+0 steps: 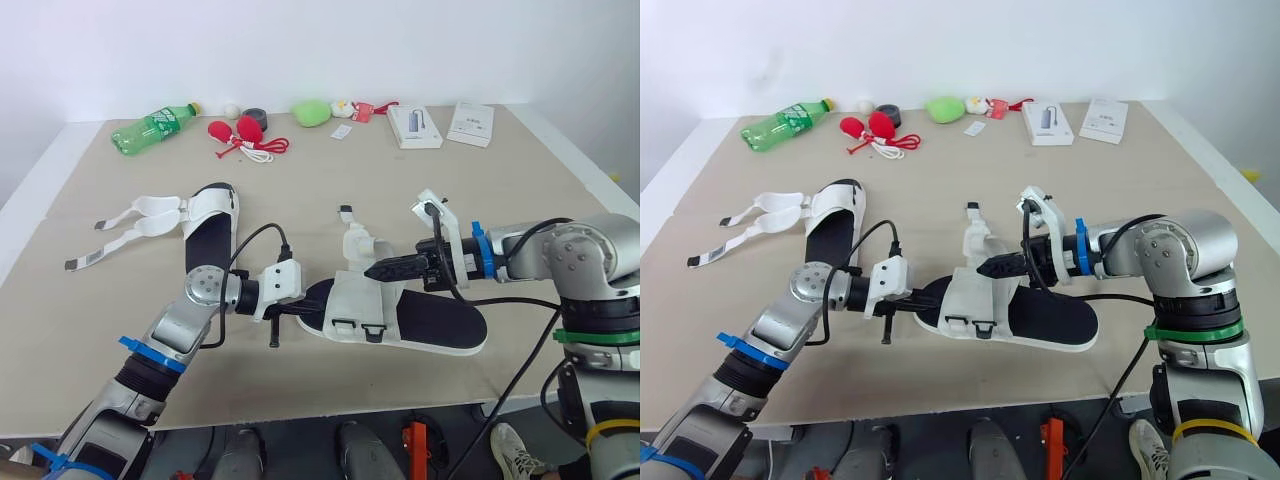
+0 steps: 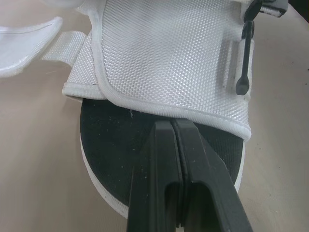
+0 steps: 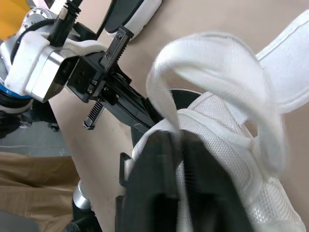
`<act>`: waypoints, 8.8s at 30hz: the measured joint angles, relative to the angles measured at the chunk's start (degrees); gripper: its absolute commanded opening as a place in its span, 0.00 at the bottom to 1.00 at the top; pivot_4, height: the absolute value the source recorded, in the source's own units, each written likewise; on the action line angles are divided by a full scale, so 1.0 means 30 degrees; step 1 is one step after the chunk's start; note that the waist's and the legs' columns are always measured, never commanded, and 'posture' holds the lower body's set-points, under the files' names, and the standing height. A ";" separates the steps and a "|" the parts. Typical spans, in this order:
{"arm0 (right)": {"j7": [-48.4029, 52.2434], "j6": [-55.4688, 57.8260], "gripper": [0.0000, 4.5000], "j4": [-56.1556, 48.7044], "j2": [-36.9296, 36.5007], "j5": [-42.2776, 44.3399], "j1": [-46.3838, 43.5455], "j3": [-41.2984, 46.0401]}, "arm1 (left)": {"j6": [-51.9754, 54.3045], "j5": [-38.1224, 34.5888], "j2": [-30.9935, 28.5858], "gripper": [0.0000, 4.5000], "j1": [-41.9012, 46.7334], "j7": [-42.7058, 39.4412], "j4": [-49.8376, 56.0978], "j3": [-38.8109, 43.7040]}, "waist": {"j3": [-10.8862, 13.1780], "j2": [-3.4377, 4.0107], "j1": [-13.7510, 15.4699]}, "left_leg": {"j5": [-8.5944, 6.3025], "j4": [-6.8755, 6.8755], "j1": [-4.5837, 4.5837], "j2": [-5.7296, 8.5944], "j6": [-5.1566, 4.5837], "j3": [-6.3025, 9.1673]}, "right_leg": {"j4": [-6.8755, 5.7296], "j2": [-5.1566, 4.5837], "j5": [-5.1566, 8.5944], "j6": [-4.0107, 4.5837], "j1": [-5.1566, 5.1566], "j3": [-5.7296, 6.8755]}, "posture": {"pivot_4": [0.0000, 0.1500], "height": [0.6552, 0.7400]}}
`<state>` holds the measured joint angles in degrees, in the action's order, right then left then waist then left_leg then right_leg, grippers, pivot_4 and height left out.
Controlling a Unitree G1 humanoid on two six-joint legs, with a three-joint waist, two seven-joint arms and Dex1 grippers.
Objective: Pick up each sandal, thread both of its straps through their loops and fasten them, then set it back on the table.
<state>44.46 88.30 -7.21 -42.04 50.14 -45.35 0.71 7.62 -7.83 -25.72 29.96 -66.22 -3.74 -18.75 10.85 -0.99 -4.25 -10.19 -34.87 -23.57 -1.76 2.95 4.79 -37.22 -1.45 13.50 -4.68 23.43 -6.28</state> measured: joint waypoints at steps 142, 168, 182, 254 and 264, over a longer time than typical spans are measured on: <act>0.6830 -2.8807 0.99 -0.3490 -0.6978 -1.2698 1.0968 -0.2447 | -0.2156 0.1665 0.0784 0.00 0.1496 0.2386 -0.2856 0.0041 | -0.0017 -0.0024 0.0128 | -0.0076 -0.0173 -0.0053 0.0011 -0.0024 -0.0021 | 0.0028 -0.0007 -0.0018 -0.0082 -0.0023 -0.0015 | 1.00 1.00; 0.3443 -4.6427 0.87 0.1744 -0.2865 -2.0599 0.7777 -0.5778 | -0.1764 0.1701 0.0818 0.00 0.1400 0.2408 -0.2833 0.0178 | -0.0016 -0.0025 0.0090 | -0.0074 -0.0167 0.0082 0.0015 -0.0025 -0.0027 | 0.0015 -0.0004 0.0004 0.0009 -0.0140 -0.0038 | 1.00 1.00; 0.3840 -4.3510 0.01 0.1317 -0.3012 -1.8263 0.8919 -0.6107 | -0.1760 0.1703 0.0824 0.00 0.1399 0.2415 -0.2833 0.0174 | -0.0017 -0.0024 0.0087 | -0.0074 -0.0169 0.0095 0.0014 -0.0025 -0.0027 | 0.0013 -0.0003 0.0001 0.0006 -0.0160 -0.0040 | 1.00 1.00; 0.0308 -2.0000 0.43 0.5443 0.3860 -1.0192 0.0943 -0.0547 | -0.1611 0.1821 0.0868 0.00 0.1257 0.2458 -0.2518 0.0211 | -0.0020 -0.0015 0.0000 | -0.0070 -0.0174 0.0056 0.0010 -0.0026 -0.0022 | 0.0003 0.0008 -0.0058 -0.0067 -0.0116 -0.0043 | 1.00 1.00; 0.0123 -1.8025 0.00 0.6180 0.4780 -1.1193 0.0663 -0.2510 | -0.1606 0.1836 0.0927 0.00 0.1286 0.2435 -0.2544 0.0208 | -0.0020 -0.0014 0.0020 | -0.0070 -0.0173 0.0049 0.0014 -0.0026 -0.0021 | 0.0004 0.0003 -0.0056 -0.0059 -0.0109 -0.0042 | 1.00 1.00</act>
<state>44.83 34.23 11.33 -27.70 16.56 -43.36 -6.82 2.80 -2.33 -22.94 33.82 -58.92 -11.37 -18.12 10.79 -1.03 -4.19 -10.40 -35.39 -23.42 -1.72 2.88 4.72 -37.21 -1.45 13.33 -4.85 23.10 -6.40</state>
